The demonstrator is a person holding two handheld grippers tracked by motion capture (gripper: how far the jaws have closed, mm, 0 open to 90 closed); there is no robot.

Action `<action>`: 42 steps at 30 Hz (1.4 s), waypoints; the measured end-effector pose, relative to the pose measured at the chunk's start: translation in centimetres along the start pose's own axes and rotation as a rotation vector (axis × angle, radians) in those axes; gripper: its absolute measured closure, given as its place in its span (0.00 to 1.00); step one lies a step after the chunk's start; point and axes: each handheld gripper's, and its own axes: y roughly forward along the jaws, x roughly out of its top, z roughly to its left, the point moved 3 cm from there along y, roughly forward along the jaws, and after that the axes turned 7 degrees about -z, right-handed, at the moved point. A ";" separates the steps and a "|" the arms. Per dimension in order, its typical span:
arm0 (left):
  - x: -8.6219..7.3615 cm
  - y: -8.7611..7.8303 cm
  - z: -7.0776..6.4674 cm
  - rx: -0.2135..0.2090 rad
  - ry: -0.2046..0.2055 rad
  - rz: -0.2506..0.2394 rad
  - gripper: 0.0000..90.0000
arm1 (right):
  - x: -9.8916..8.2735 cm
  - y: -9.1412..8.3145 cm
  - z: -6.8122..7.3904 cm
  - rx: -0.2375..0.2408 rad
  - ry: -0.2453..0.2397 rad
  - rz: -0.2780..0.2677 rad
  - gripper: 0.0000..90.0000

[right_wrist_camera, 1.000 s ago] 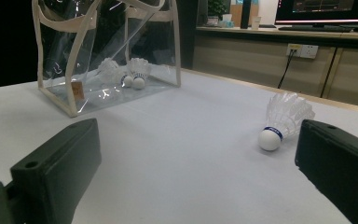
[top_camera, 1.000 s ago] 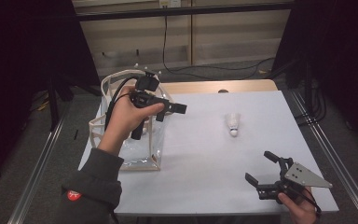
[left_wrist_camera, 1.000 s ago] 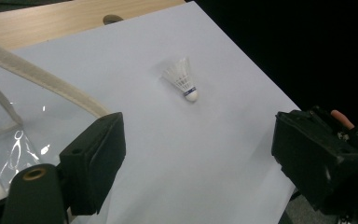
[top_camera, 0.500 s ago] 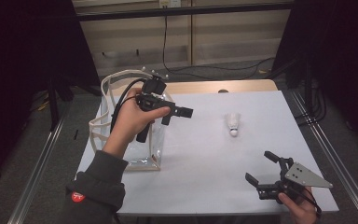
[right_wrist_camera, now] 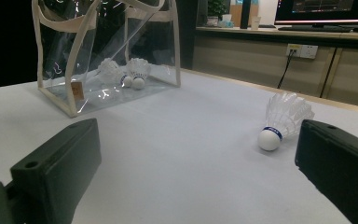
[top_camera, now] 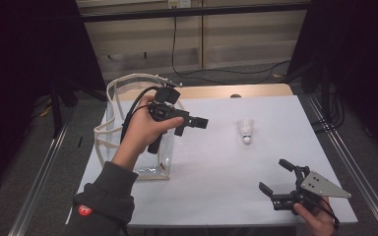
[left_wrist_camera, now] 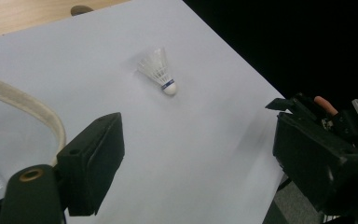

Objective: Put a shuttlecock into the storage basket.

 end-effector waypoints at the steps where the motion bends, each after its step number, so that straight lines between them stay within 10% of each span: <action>1: 0.0 0.1 -0.1 -0.003 0.000 -0.001 0.18 | 0.0 0.0 0.0 0.000 0.000 0.000 0.00; 42: -1.9 2.7 -1.2 -0.037 0.018 0.031 0.17 | 0.0 -0.1 0.0 0.001 -0.004 0.000 0.00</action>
